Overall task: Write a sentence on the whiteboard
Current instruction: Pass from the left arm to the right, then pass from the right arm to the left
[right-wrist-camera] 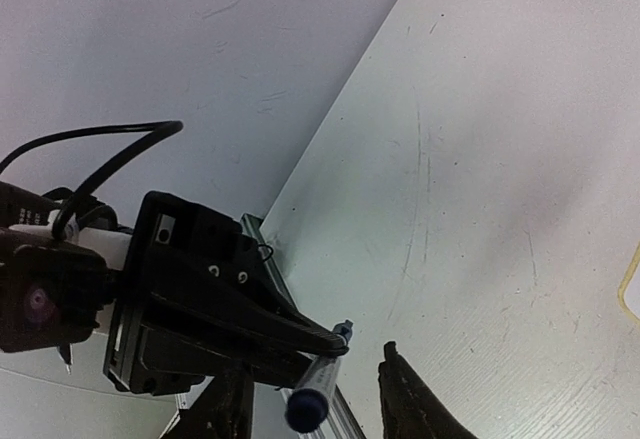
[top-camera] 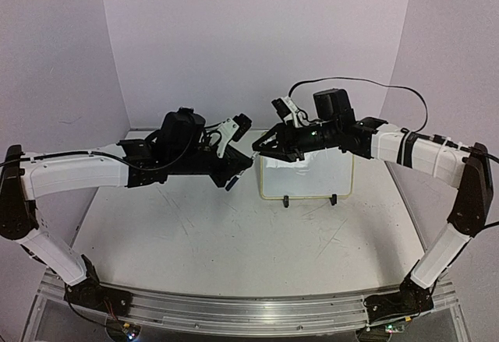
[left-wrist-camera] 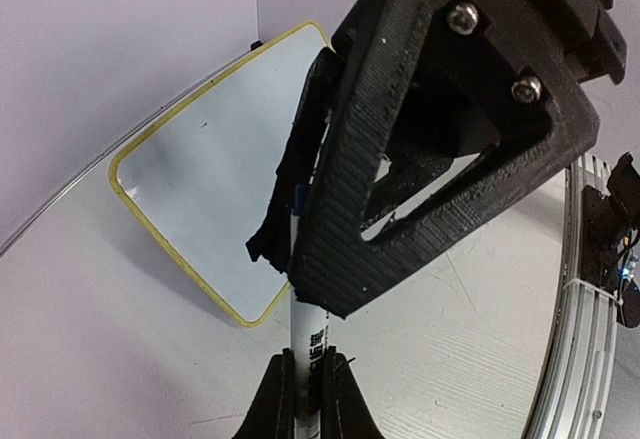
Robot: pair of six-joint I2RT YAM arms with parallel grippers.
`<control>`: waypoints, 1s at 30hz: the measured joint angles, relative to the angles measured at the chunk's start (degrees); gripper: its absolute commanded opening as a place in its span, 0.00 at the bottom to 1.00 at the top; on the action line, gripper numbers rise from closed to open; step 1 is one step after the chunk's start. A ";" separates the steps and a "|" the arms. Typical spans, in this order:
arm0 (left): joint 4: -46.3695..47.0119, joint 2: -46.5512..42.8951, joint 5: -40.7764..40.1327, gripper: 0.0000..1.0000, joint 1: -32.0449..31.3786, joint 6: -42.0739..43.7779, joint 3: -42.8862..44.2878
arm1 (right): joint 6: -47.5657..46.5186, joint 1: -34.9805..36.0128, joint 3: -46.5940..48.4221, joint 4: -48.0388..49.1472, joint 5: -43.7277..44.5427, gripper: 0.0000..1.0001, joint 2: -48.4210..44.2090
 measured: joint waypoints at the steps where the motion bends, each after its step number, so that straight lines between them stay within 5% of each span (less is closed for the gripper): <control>1: -0.68 0.39 0.09 0.00 -0.11 0.48 0.28 | 0.09 0.00 0.00 0.26 -0.90 0.34 0.00; 5: -1.90 0.72 0.15 0.00 -0.35 2.12 0.46 | 1.03 0.00 -0.90 1.81 -2.56 0.02 0.00; 7: -3.19 0.61 0.39 0.00 -0.39 2.67 1.14 | 1.70 -0.48 -2.08 2.89 -2.84 0.00 -0.02; 8: -3.43 0.61 0.44 0.10 -0.37 2.69 1.16 | 1.81 -0.68 -2.54 3.26 -3.23 0.00 -0.02; 9: -4.17 0.59 0.44 0.52 -0.37 2.73 1.44 | 2.21 -0.83 -3.19 4.11 -3.76 0.00 0.00; 10: -5.25 0.59 0.24 0.73 -0.42 2.45 1.75 | 2.36 -0.81 -3.93 4.96 -4.11 0.00 -0.02; 12: -6.08 0.50 -0.55 0.93 -0.59 2.01 2.08 | 2.43 -0.83 -4.92 6.08 -4.20 0.00 -0.37; 16: -7.04 -2.80 0.94 0.95 1.68 -4.46 1.20 | 2.64 -1.07 -9.40 6.67 -4.15 0.00 -4.70; 21: -0.96 -11.19 13.29 0.87 10.01 -15.87 -6.95 | 2.36 -1.31 -10.29 8.00 -5.49 0.00 -9.90; 30: 8.09 -8.61 36.15 0.79 10.16 -25.27 -10.56 | 2.32 -1.31 -11.93 10.82 -7.37 0.00 -12.41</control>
